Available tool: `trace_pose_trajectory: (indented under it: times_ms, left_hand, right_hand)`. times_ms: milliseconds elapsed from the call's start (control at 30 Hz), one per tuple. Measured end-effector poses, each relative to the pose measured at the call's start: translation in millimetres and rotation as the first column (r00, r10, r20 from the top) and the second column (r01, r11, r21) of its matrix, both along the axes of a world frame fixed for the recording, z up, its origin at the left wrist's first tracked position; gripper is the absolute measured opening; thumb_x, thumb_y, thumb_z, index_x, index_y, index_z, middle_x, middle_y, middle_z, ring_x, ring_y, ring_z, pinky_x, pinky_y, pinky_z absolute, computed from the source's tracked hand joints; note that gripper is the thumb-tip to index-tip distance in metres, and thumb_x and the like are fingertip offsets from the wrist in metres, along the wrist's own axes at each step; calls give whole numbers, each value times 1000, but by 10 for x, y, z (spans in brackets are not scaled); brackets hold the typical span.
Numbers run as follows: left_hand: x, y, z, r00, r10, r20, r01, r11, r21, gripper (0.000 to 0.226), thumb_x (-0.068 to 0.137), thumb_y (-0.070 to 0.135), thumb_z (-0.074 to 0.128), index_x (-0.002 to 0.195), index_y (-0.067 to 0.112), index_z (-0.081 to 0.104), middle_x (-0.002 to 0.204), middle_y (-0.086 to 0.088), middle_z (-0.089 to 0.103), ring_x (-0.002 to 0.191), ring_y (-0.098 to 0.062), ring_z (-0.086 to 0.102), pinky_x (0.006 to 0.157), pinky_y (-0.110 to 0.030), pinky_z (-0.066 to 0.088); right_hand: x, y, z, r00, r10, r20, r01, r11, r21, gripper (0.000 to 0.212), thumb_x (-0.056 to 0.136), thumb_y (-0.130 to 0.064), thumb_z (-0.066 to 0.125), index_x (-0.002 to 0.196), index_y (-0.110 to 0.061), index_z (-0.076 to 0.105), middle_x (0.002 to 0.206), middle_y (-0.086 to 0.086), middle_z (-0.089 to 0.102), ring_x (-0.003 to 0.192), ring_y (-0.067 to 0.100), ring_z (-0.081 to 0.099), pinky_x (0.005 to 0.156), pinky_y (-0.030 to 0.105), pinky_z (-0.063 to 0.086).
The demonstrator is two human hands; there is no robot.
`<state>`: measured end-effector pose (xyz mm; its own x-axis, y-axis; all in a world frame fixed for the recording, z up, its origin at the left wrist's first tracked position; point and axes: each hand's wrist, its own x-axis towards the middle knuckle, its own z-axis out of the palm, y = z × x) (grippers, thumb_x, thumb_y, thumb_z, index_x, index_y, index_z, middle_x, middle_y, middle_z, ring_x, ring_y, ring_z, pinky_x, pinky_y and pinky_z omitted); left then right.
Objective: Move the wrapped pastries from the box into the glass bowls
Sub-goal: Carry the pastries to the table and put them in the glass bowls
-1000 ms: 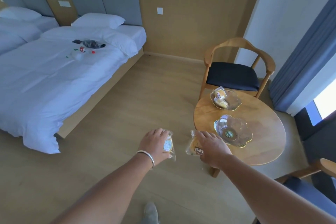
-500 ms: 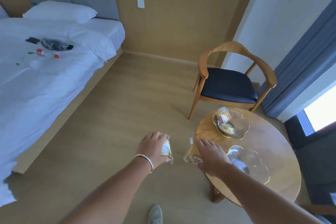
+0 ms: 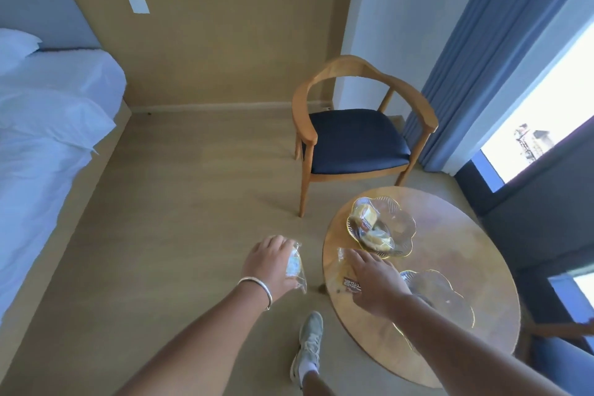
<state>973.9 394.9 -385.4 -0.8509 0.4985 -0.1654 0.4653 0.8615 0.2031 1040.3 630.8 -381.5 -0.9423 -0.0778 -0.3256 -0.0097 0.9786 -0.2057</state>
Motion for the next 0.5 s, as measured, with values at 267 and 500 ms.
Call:
trace_pose_trajectory:
  times_ms: [267, 500]
  left_hand:
    - [-1155, 813, -60, 982, -189, 2, 188, 978, -94, 72, 68, 54, 73, 126, 24, 40, 123, 3, 46, 117, -20, 40, 96, -31, 36]
    - [-1836, 1612, -135, 940, -342, 2, 339, 933, -120, 66, 64, 54, 72, 114, 22, 43, 110, 5, 47, 105, -18, 44, 92, -28, 33]
  right_hand:
    - [-795, 638, -255, 971, -239, -16, 237, 969, -63, 84, 80, -28, 61, 150, -24, 14, 150, -5, 34, 136, 18, 34, 109, 31, 29]
    - [-1123, 1198, -355, 910, -415, -10, 414, 908, -64, 88, 81, -35, 63, 151, -21, 13, 149, -5, 35, 136, 18, 34, 108, 30, 31]
